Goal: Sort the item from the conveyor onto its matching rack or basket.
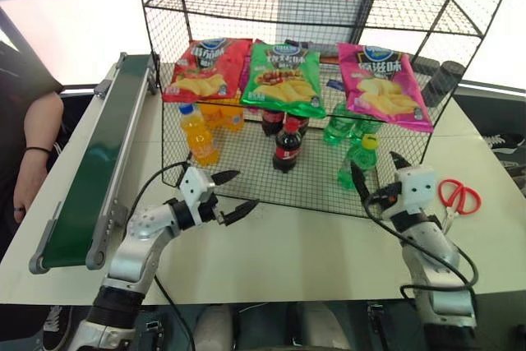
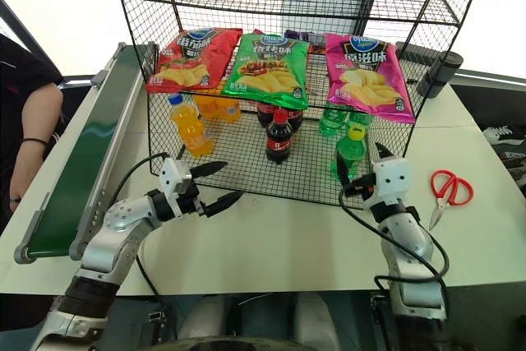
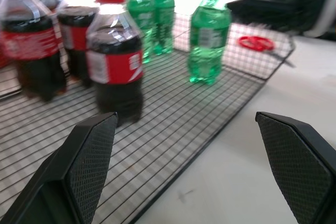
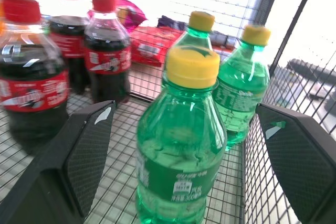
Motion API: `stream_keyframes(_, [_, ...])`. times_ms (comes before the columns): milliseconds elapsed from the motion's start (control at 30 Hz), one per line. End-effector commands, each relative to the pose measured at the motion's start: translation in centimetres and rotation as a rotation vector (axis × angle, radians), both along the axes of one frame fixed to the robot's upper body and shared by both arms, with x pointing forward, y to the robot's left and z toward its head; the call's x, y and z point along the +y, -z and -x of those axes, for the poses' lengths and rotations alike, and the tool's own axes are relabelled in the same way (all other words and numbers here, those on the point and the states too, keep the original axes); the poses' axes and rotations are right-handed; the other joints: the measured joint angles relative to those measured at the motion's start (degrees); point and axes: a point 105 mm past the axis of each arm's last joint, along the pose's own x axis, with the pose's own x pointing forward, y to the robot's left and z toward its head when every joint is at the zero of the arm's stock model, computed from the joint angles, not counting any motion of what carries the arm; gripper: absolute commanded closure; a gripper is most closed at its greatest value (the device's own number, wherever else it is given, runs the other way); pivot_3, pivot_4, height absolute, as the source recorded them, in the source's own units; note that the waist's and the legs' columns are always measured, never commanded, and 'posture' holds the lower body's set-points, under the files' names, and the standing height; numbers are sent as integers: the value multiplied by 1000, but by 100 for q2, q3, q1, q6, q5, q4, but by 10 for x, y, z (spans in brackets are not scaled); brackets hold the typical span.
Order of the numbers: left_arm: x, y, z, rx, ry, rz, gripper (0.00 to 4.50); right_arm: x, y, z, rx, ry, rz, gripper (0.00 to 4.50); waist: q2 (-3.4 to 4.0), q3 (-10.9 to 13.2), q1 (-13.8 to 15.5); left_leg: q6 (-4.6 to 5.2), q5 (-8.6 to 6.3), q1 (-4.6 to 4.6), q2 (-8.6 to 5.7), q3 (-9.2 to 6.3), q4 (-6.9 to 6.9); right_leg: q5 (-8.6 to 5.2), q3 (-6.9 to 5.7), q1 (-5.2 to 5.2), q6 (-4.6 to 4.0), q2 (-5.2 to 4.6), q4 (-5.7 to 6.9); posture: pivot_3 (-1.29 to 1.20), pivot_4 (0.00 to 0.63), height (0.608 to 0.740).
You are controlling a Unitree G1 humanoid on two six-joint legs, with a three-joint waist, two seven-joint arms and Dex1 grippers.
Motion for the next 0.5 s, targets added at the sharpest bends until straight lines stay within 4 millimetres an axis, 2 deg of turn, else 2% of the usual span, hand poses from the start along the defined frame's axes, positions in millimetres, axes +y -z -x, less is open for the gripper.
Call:
stream_keyframes(33, [15, -6, -3, -41, -55, -24, 0, 5, -17, 16, -33, -79, 8, 48, -2, -1, 0, 0, 0, 1, 0, 0, 0, 0, 0, 1, 0, 0, 0, 0, 150, 740])
stream_keyframes(100, [33, 0, -4, -26, -104, -72, 0, 1, -12, 34, 25, -146, 16, 48, 0, -2, 8, 0, 0, 2, 0, 0, 1, 0, 0, 2, -1, -2, 0, 0, 150, 740])
stream_keyframes(267, [64, 11, 0, 15, -171, -132, 0, -18, 0, 58, 125, -186, 14, 48, -1, -1, 17, 1, -1, 3, 2, 1, -1, -4, 0, 4, -7, -3, -5, 0, 150, 740])
stream_keyframes(367, [74, 16, 3, 33, -193, -152, 0, -29, 6, 63, 154, -179, 19, 48, -4, -3, 14, 1, -1, 6, 1, 2, -1, -9, 0, 5, -17, -10, -5, 0, 150, 740])
stream_keyframes(500, [79, 18, 3, 32, -211, -159, 0, -33, 9, 63, 155, -173, 21, 48, -4, -3, 18, 1, -1, 6, 2, 2, -1, -9, 0, 5, -17, -11, -4, 0, 150, 740])
